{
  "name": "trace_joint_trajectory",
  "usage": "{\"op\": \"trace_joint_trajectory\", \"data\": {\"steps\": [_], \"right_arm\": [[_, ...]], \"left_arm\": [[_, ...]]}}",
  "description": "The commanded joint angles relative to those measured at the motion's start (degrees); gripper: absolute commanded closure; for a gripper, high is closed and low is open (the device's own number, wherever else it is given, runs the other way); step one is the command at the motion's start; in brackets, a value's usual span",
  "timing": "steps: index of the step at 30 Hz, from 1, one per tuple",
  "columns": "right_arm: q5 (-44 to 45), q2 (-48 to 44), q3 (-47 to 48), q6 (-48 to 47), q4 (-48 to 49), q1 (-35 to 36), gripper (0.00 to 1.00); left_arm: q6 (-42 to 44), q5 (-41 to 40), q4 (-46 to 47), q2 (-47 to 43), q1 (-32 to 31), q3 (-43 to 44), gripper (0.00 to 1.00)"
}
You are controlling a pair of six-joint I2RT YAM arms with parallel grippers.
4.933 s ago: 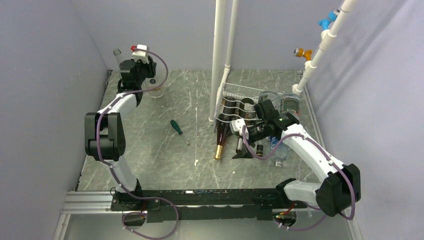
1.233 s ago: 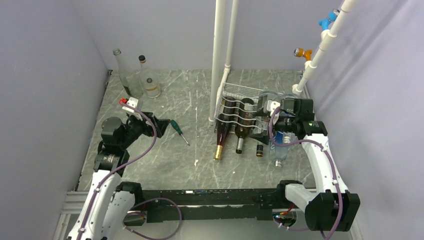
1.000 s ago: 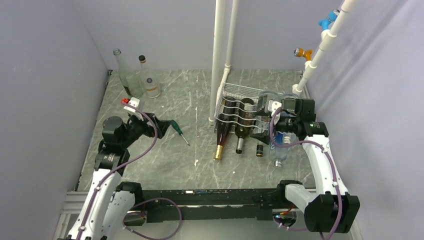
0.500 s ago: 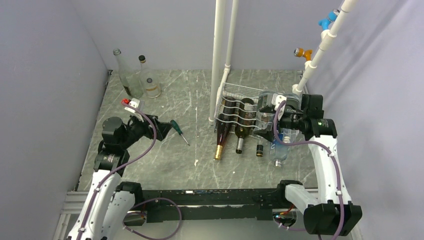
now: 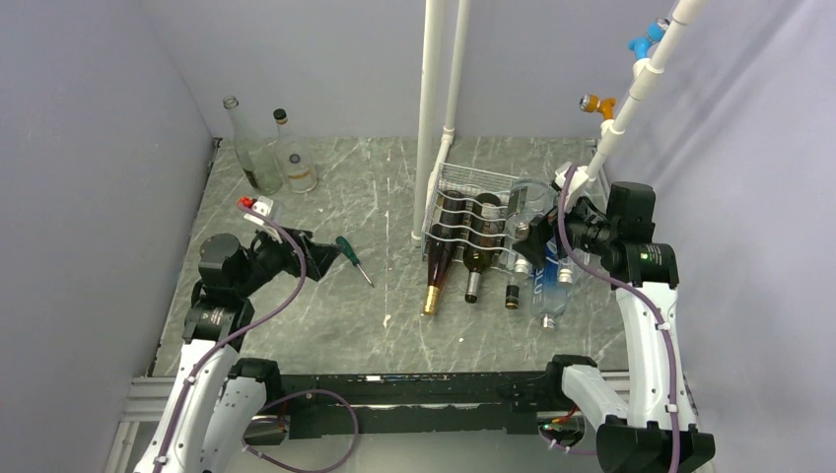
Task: Take the wine bottle off the wine rack
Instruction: Pick up the wine bottle from the wine rack.
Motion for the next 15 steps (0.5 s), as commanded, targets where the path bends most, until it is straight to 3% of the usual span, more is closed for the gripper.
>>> {"op": "trace_joint_trajectory", "data": {"steps": [1, 8, 15], "right_arm": [[7.6, -0.2, 1.6, 12.0, 2.1, -0.3, 0.00], [9.3, 1.0, -1.0, 26.1, 1.9, -0.5, 0.00], [12.7, 0.9, -8.5, 39.1, 8.6, -1.0, 0.00]], "left_arm": [[0.3, -0.3, 0.3, -0.8, -0.1, 0.8, 0.01], [0.3, -0.6, 0.1, -0.5, -0.1, 0.8, 0.01], [0.5, -1.1, -0.3, -0.2, -0.1, 0.9, 0.00]]}}
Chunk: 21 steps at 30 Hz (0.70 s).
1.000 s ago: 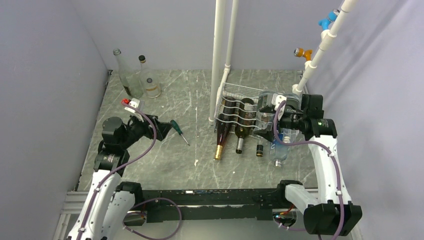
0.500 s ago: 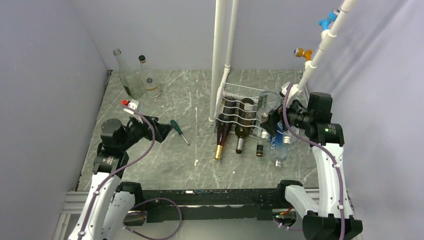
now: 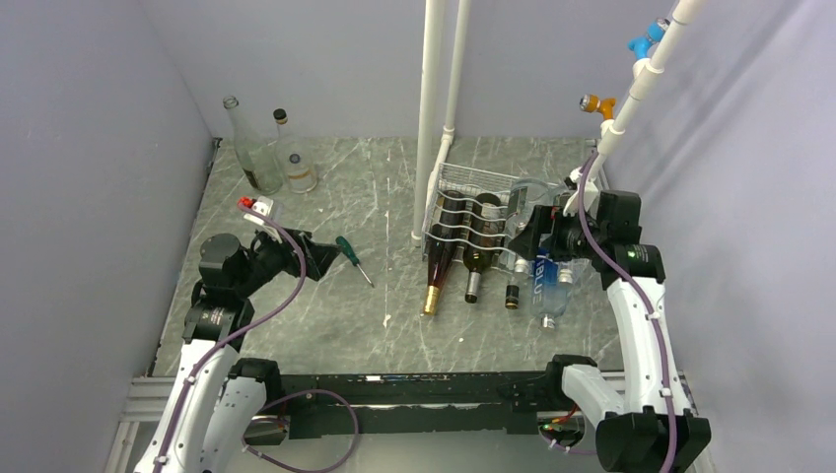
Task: Take the wine bottle off the wine rack
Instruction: Pick up the wine bottle from the wine rack.
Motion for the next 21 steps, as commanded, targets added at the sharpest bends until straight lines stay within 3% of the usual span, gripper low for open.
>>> {"op": "trace_joint_trajectory", "data": {"steps": [1, 10, 21], "right_arm": [[5.2, 0.2, -3.0, 12.3, 5.7, -0.6, 0.00], [10.9, 2.3, -7.9, 19.5, 8.6, -0.7, 0.07], [9.0, 6.6, -8.7, 22.2, 10.8, -0.7, 0.21]], "left_arm": [[0.6, -0.6, 0.2, 0.1, -0.1, 0.9, 0.00], [0.8, -1.1, -0.1, 0.0, -0.1, 1.0, 0.01], [0.9, -1.5, -0.4, 0.0, 0.0, 1.1, 0.00]]}}
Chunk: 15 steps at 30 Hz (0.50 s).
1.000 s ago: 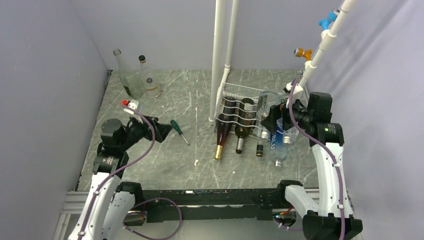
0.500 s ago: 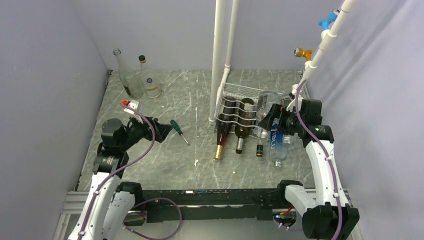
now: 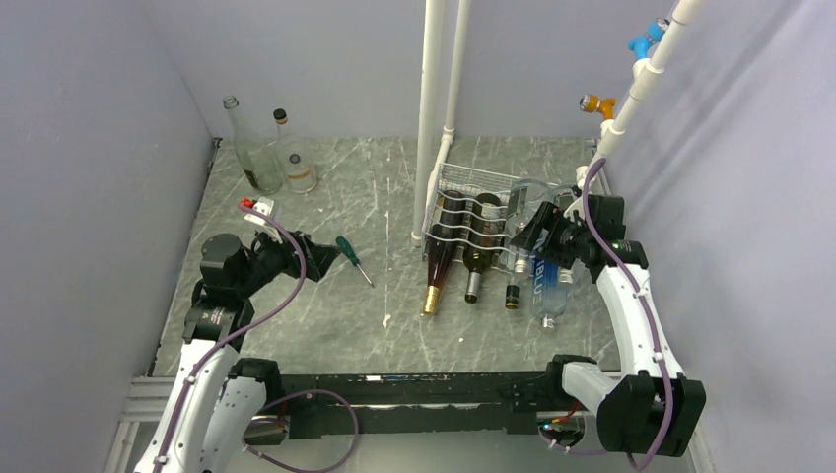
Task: Take the wine bottle off the wine rack
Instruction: Pick up the wine bottle from the wine rack.
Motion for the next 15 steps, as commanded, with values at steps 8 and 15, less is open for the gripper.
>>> {"op": "trace_joint_trajectory", "data": {"steps": [8, 15], "right_arm": [[1.3, 2.3, -1.5, 2.8, 2.8, 1.0, 0.27], [3.4, 2.4, -3.3, 3.6, 3.9, 1.8, 0.30]], "left_arm": [[0.9, -0.7, 1.2, -0.2, 0.0, 1.2, 0.00], [1.0, -1.1, 1.1, -0.2, 0.0, 1.2, 0.00]]}}
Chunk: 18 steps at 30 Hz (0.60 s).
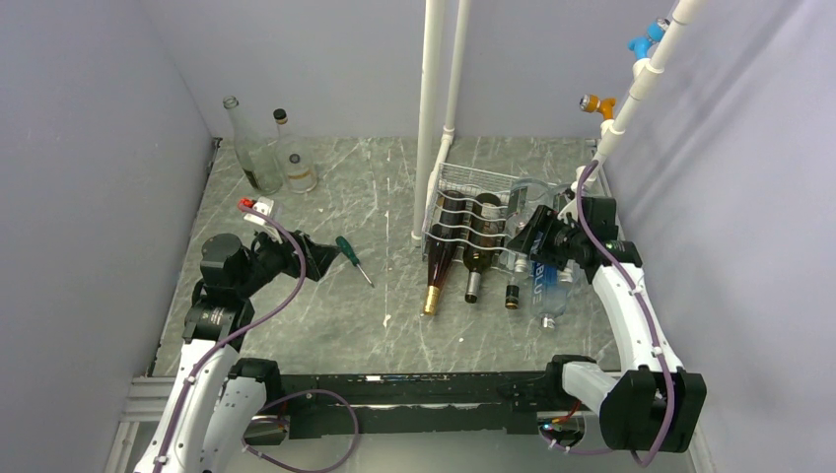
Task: Take the wine bottle off the wine rack
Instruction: Pick up the wine bottle from the wine rack.
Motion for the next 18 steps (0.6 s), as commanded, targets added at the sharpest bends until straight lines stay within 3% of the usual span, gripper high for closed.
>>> {"op": "trace_joint_trajectory", "data": {"steps": [1, 18], "right_arm": [[3.5, 1.1, -1.7, 1.9, 2.6, 0.0, 0.31], [2.6, 2.6, -3.7, 2.5, 5.7, 0.9, 0.45]], "left_arm": [[0.9, -0.3, 1.3, -0.2, 0.0, 1.2, 0.00], [1.1, -0.8, 1.0, -0.1, 0.0, 1.3, 0.00]]}}
